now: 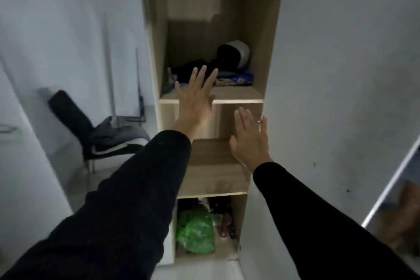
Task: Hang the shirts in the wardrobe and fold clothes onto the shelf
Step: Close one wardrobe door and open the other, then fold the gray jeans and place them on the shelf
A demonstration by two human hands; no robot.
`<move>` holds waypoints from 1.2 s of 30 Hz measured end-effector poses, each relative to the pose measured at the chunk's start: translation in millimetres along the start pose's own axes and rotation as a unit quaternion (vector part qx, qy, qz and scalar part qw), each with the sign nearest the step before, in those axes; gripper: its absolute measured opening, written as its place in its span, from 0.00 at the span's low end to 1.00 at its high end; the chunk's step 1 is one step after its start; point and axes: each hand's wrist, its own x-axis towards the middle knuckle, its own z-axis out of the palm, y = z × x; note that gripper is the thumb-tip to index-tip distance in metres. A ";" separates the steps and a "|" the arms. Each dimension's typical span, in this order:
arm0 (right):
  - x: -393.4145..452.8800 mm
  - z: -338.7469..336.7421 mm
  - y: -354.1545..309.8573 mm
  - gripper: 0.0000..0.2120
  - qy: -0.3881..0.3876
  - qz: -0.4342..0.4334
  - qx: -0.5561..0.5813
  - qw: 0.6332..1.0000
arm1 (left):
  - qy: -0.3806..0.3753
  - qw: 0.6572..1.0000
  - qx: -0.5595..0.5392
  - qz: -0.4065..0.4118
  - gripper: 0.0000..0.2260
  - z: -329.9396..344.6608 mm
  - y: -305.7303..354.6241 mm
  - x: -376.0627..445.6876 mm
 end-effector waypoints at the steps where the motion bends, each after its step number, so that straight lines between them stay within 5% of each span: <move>1: -3.3 1.0 -13.7 0.32 0.002 -0.012 0.019 1.000 | -0.008 1.000 0.015 -0.014 0.29 -6.6 -13.7 -14.7; 11: -38.9 -8.8 -195.1 0.33 -0.031 -0.191 0.164 0.967 | -0.051 0.964 0.126 -0.228 0.29 -104.9 -150.7 -171.0; 26: -202.8 -95.9 -514.1 0.31 -0.068 -0.472 0.269 0.837 | -0.044 0.792 0.279 -0.542 0.29 -314.3 -311.1 -475.6; 36: -331.8 -92.1 -627.1 0.31 -0.154 -0.571 0.253 0.765 | -0.099 0.689 0.252 -0.672 0.28 -365.0 -342.4 -650.2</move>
